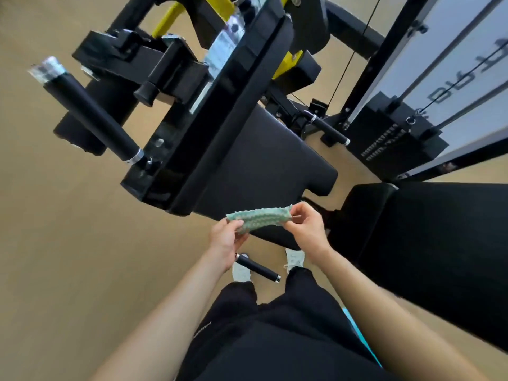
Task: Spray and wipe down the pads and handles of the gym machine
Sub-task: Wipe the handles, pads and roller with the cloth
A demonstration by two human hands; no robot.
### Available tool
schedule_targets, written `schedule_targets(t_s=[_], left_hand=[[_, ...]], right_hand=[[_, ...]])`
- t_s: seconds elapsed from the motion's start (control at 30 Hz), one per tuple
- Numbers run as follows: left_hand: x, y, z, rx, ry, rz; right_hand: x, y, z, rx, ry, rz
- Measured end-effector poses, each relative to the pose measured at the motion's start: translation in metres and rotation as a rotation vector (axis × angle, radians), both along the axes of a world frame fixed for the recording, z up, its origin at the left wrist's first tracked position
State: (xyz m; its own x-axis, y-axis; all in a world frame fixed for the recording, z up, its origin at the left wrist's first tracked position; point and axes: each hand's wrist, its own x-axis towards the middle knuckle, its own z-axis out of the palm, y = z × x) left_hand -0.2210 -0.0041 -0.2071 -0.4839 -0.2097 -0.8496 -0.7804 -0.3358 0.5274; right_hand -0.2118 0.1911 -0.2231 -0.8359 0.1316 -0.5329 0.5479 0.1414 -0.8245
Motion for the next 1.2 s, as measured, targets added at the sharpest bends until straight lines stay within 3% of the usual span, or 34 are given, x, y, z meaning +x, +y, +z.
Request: schedule_targets(t_s=[0.2,0.3,0.53,0.63,0.73,0.8,0.9,0.93,0.97,1.07,1.2], left_hand=[[0.044,-0.041,-0.070,-0.181,-0.017,-0.477],[0.041,-0.052,-0.094,-0.286,0.104,-0.809],[0.013,-0.061,-0.155,-0.526,0.357,-1.390],[0.016,-0.074,-0.191,-0.835,0.429,-1.903],[0.026,-0.087,-0.210,-1.012,0.391,-2.245],[0.026,-0.090,-0.216,-1.055,0.536,-2.171],[0.023,-0.091,-0.230,-1.020,1.021,-1.817],[0.022,-0.088,-0.234,-0.972,1.085,-1.824],[0.020,-0.084,-0.237,-0.914,1.059,-1.947],[0.022,-0.070,-0.246,-0.857,0.674,-2.462],[0.028,-0.058,-0.255,-0.973,0.581,-2.553]], right_hand=[[0.076,-0.041,-0.058,0.181,-0.179,0.044],[0.093,-0.048,-0.079,0.255,-0.241,-0.020],[0.127,-0.068,-0.137,0.392,-0.180,-0.065],[0.153,-0.087,-0.175,0.381,-0.214,0.030],[0.177,-0.104,-0.204,0.419,-0.345,0.353],[0.183,-0.108,-0.216,0.531,-0.375,0.433],[0.181,-0.114,-0.235,0.689,-0.156,0.152],[0.177,-0.118,-0.241,0.712,-0.061,0.093],[0.171,-0.122,-0.248,0.701,0.005,0.099],[0.148,-0.132,-0.269,0.606,0.050,0.339],[0.131,-0.137,-0.289,0.645,0.042,0.498]])
